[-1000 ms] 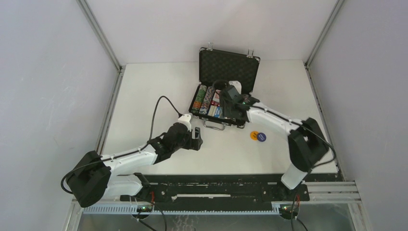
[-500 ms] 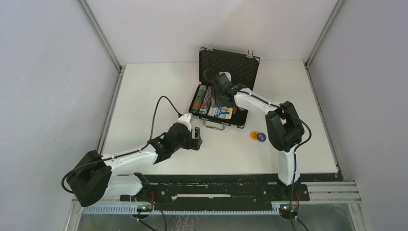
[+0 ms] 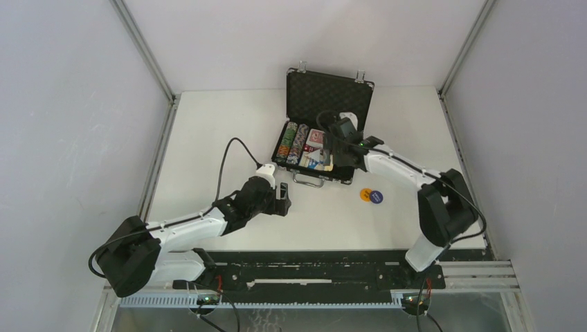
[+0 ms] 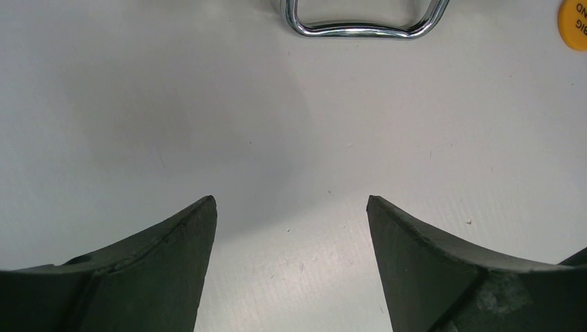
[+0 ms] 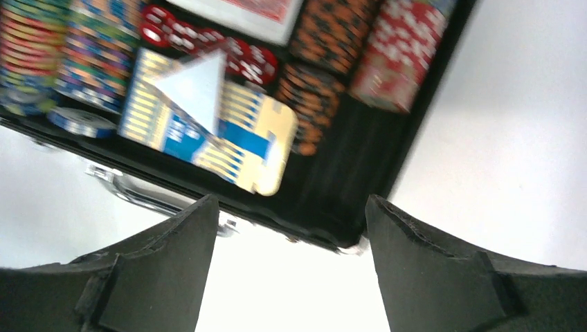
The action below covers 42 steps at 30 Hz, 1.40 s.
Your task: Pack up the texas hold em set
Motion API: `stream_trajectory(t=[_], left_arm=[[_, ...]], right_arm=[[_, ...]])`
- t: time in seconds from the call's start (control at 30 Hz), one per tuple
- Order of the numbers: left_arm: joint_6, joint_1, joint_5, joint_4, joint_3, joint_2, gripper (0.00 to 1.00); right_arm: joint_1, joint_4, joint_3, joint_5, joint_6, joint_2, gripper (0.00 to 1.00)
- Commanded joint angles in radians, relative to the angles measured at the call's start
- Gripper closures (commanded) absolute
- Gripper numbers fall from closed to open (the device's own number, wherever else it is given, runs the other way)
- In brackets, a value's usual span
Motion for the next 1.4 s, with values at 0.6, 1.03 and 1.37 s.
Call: stream_trajectory(t=[0.6,1.03,1.37], left_arm=[[-0.016,-0.003,0.041,0.031,0.066,-0.008,0.16],[-0.017,-0.003,0.047,0.035,0.066,-0.002,0.16],[-0.019,-0.003,0.054,0.039,0.071,0.017,0.16]], right_arm=[[-0.188,0.038,-0.506,0.119,0.224,-0.293,0.06],[-0.222,0.078,-0.552,0.028,0.249,-0.246,0.26],[-0.211,0.118,-0.569,-0.009,0.229,-0.266,0.31]])
